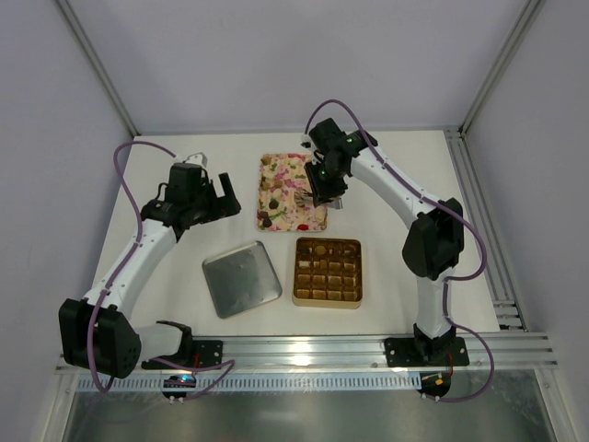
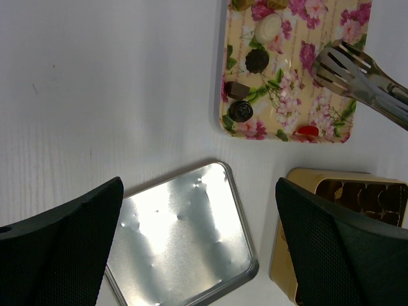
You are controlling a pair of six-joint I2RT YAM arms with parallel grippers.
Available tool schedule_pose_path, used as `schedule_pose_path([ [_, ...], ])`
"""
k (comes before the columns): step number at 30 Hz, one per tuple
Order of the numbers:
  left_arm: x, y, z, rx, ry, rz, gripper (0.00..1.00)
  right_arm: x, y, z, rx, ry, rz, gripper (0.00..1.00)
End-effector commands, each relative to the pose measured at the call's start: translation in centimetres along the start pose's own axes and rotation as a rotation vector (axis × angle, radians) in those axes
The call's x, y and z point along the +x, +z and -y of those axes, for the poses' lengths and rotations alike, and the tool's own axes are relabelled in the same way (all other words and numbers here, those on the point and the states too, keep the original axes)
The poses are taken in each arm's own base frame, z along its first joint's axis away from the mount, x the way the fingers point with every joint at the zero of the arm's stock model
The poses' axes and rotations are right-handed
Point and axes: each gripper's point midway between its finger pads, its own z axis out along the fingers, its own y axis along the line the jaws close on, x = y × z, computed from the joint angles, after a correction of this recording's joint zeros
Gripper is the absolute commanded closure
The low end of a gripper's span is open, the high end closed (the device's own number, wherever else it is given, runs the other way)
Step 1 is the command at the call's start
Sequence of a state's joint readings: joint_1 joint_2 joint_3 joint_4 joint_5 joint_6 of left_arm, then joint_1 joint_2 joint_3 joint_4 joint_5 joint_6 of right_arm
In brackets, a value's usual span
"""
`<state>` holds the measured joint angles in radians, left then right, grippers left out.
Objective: Pack the chocolate
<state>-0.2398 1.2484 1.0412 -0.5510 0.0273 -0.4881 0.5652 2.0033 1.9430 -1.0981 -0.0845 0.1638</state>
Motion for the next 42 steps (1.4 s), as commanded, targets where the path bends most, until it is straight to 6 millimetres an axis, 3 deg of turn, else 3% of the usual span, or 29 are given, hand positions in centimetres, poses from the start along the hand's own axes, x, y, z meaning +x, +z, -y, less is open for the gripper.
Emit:
schedule_pose_path([
  [1, -1.7, -1.0, 0.5, 0.015, 0.017, 0.053, 0.0, -1.9, -3.9, -0.3, -0.006, -0.008, 0.108, 0.65],
  [11, -1.6, -0.9, 0.6, 0.02, 0.016, 0.049, 0.0, -1.3, -6.3, -0.4, -0.017, -0.008, 0.13, 0.66],
  [19, -1.7, -1.0, 0.8, 0.025, 0.016, 0.05, 0.0, 0.7, -8.3, -0.2, -0.027, 0.001, 0.135, 0.65],
  [24, -1.7, -1.0, 0.8, 0.027, 0.017, 0.049, 0.0, 2.4, -10.6, -0.2, -0.034, 0.008, 0.16, 0.66],
  [32, -1.8, -1.1, 0.8, 0.027, 0.015, 0.054, 0.0, 7.7, -12.7, 0.4, -0.035, 0.025, 0.144, 0.66],
  [33, -1.8, -1.1, 0.8, 0.028, 0.016, 0.055, 0.0, 8.2, -13.7, 0.5, -0.039, 0.025, 0.171, 0.66],
  [42, -1.9, -1.2, 0.5, 0.014, 0.019, 0.062, 0.0, 15.1, -13.2, 0.8, -0.068, 0.069, 0.111, 0.65],
])
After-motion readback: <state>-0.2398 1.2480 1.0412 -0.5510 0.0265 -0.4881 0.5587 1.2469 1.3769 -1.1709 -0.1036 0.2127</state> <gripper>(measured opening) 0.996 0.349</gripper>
